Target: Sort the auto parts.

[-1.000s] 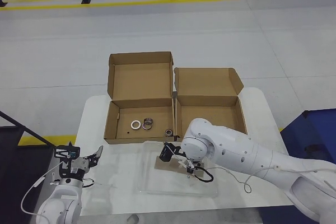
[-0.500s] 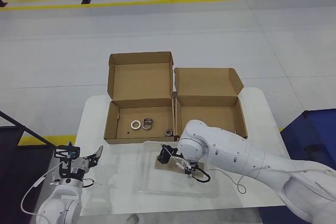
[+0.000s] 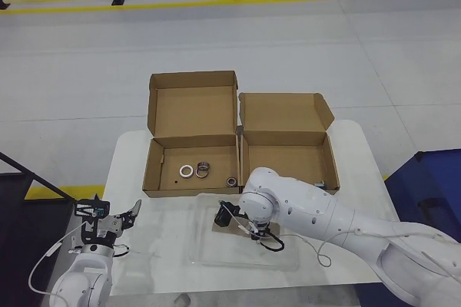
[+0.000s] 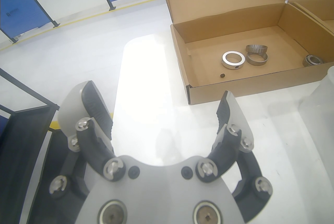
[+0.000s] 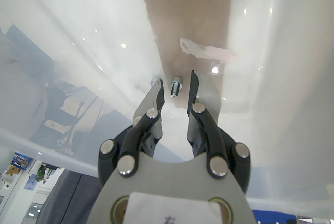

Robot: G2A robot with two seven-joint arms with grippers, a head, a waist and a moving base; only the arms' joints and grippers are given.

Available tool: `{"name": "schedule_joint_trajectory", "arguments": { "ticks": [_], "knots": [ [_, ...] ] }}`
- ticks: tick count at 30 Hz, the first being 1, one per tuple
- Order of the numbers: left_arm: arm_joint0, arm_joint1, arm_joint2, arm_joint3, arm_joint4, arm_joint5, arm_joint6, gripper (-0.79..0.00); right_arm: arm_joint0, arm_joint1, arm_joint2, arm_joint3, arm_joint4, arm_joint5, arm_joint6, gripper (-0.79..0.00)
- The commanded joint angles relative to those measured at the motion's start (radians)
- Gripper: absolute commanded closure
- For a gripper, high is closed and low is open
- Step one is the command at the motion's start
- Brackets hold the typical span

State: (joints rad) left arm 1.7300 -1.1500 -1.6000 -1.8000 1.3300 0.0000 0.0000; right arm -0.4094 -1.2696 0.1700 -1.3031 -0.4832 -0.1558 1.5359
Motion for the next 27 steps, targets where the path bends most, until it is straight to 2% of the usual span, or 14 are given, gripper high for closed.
{"name": "schedule_joint_trajectory", "arguments": {
  "ticks": [1, 4, 6, 7, 13, 17, 22, 27],
  "knots": [
    [0.000, 0.000, 0.000, 0.000, 0.000, 0.000, 0.000, -0.785, -0.001, -0.005, 0.000, 0.009, -0.007, 0.003, 0.000, -0.160],
    [0.000, 0.000, 0.000, 0.000, 0.000, 0.000, 0.000, -0.785, -0.003, -0.012, 0.000, 0.018, -0.016, 0.005, 0.000, -0.129],
    [0.000, 0.000, 0.000, 0.000, 0.000, 0.000, 0.000, -0.785, -0.004, -0.016, 0.000, 0.021, -0.018, 0.004, 0.000, -0.080],
    [0.000, 0.000, 0.000, 0.000, 0.000, 0.000, 0.000, -0.785, -0.004, -0.018, 0.000, 0.024, -0.021, 0.004, 0.000, -0.009],
    [0.000, 0.000, 0.000, 0.000, 0.000, 0.000, 0.000, -0.785, 0.000, -0.024, 0.000, 0.024, -0.032, 0.007, 0.000, 0.000],
    [0.000, 0.000, 0.000, 0.000, 0.000, 0.000, 0.000, -0.785, 0.025, -0.014, 0.000, 0.001, -0.010, 0.024, 0.000, 0.000],
    [0.000, 0.000, 0.000, 0.000, 0.000, 0.000, 0.000, -0.785, 0.097, 0.047, 0.010, -0.067, 0.148, 0.045, 0.000, 0.000],
    [0.000, 0.000, 0.000, 0.000, 0.000, 0.000, 0.000, -0.785, 0.150, 0.159, 0.075, -0.119, 0.381, -0.037, 0.000, 0.000]
  ]
}}
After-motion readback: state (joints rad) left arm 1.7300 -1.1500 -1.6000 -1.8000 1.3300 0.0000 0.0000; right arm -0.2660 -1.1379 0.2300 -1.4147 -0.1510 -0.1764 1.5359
